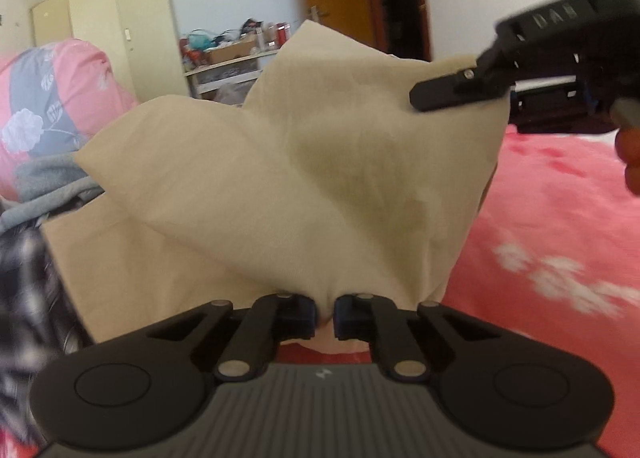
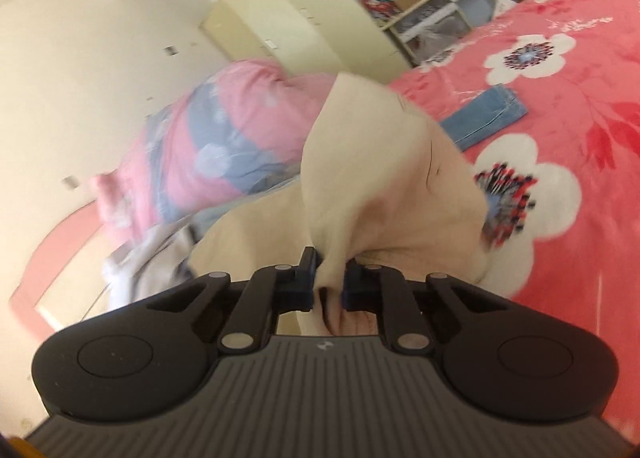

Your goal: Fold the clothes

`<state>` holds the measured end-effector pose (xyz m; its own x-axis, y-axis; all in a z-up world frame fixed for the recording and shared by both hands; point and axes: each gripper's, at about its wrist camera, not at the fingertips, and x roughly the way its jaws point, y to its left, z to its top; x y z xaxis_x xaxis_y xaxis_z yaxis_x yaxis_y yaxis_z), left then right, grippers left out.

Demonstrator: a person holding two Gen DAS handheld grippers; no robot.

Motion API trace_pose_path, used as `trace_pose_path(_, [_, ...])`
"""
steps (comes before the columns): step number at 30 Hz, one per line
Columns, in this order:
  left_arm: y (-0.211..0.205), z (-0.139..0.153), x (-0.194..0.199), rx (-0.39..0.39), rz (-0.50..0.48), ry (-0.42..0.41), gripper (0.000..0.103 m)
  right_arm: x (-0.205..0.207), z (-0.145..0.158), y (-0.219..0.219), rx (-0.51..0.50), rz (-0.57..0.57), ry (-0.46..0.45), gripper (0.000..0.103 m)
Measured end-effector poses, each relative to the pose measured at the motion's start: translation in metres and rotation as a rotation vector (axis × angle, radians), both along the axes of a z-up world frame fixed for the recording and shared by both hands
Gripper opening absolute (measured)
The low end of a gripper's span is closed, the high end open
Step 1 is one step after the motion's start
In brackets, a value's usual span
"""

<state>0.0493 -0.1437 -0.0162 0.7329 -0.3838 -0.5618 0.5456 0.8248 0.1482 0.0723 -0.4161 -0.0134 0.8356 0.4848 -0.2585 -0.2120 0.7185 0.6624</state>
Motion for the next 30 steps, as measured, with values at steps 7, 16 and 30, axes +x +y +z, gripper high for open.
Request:
trace_pose_path(7, [0.046, 0.007, -0.126, -0.092, -0.103, 0.083, 0.008, -0.147, 0.006, 0.024, 0.042, 0.07, -0.038, 0.009])
trace_pose_path(16, [0.104, -0.046, -0.183, -0.169, -0.009, 0.266, 0.01, -0.271, -0.072, 0.043, -0.054, 0.013, 0.188, 0.009])
trace_pose_path(30, [0.141, 0.002, -0.189, -0.301, 0.015, 0.11, 0.064, -0.318, -0.039, -0.004, -0.114, -0.154, 0.243, 0.046])
